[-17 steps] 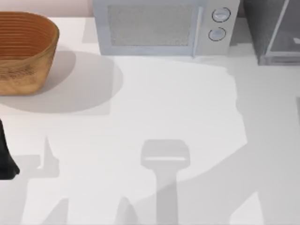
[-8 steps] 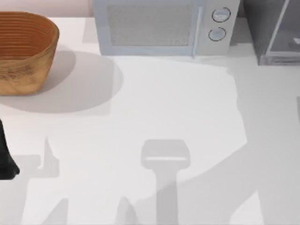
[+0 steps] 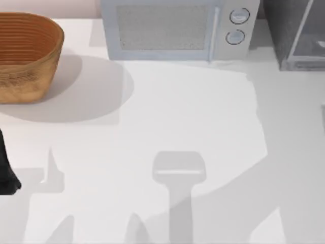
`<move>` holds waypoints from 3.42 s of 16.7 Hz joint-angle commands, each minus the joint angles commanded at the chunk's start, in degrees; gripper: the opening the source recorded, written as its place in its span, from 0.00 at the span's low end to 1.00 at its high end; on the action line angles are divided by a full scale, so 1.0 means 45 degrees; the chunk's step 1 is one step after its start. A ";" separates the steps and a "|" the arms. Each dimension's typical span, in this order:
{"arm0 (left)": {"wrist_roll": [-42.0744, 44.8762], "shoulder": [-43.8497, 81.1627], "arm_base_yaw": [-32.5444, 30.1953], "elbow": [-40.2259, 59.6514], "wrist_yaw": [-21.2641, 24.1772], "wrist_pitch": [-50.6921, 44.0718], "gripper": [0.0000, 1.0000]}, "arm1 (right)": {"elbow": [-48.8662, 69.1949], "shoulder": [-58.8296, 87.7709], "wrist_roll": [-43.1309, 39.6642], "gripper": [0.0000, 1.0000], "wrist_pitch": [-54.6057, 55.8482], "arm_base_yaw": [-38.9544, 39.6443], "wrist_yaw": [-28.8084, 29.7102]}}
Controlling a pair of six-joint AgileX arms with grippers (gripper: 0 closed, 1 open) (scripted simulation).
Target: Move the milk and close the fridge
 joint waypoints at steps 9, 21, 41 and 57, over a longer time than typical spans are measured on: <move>0.0000 0.0000 0.0000 0.0000 0.0000 0.0000 1.00 | 0.0000 0.0000 0.0000 1.00 0.0000 0.0000 0.0000; 0.0000 0.0000 0.0000 0.0000 0.0000 0.0000 1.00 | -0.1152 -0.1950 0.0325 1.00 -0.1105 0.0130 0.0195; 0.0000 0.0000 0.0000 0.0000 0.0000 0.0000 1.00 | -1.4134 -2.6756 0.0093 1.00 -1.1427 0.2023 0.2404; 0.0000 0.0000 0.0000 0.0000 0.0000 0.0000 1.00 | -1.4763 -3.0548 -0.0001 1.00 -1.4608 0.2617 0.2440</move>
